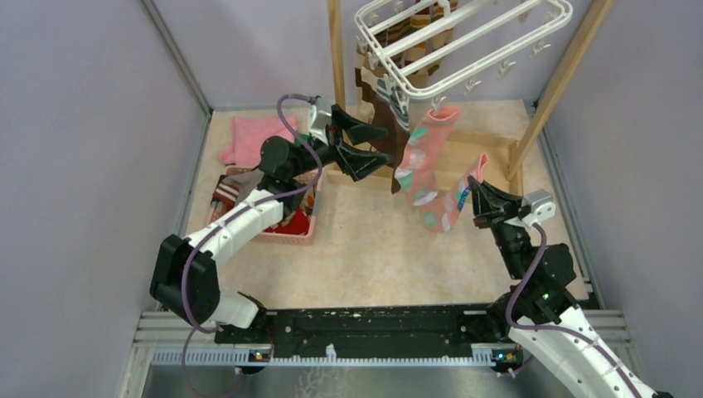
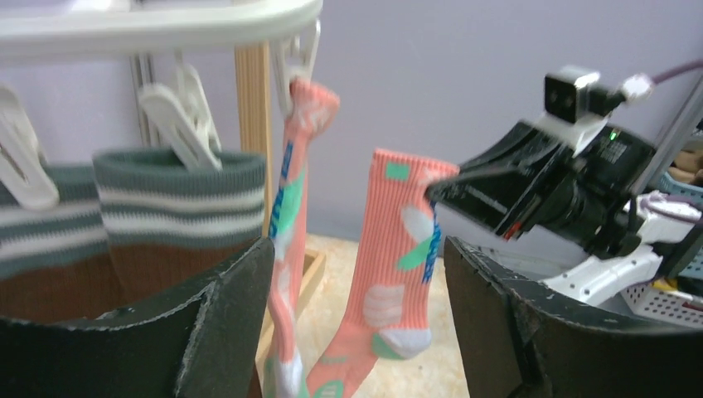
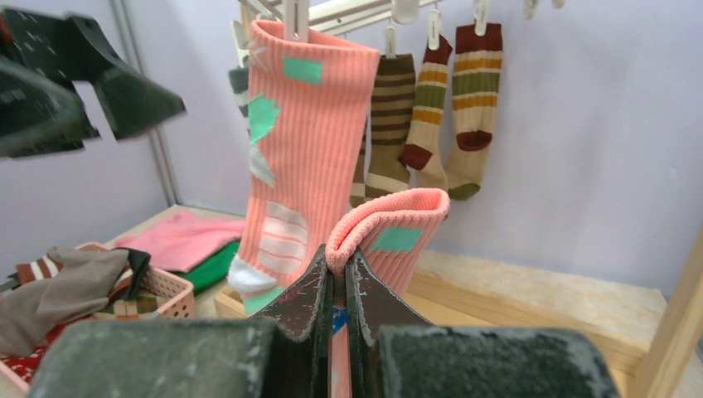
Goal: Clip the socks to the hanger
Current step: Rotate the hanger.
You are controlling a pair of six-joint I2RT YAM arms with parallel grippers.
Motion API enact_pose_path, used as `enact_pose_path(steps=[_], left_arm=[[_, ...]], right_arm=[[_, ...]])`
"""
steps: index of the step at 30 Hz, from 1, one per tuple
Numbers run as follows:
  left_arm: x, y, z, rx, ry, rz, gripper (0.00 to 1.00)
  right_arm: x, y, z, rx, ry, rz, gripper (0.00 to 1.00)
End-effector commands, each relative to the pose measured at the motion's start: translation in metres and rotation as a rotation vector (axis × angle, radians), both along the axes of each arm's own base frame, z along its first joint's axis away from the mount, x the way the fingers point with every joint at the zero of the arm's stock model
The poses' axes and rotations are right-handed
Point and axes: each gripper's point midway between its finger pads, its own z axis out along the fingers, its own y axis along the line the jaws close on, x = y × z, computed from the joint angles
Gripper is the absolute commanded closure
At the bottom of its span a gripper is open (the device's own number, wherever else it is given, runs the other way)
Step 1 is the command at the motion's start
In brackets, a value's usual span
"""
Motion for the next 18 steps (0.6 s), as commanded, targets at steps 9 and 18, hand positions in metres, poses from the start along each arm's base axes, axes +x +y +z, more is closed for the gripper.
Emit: enact_pose_path(steps=[9, 18], left_arm=[[-0.011, -0.01, 0.11, -0.064, 0.026, 0.016, 0.25], [0.018, -0.05, 0.135, 0.145, -0.126, 0.248, 0.28]], right_arm=[[0.006, -0.007, 0.007, 0.055, -0.002, -0.045, 1.0], [0.006, -0.003, 0.007, 0.058, 0.003, -0.022, 1.0]])
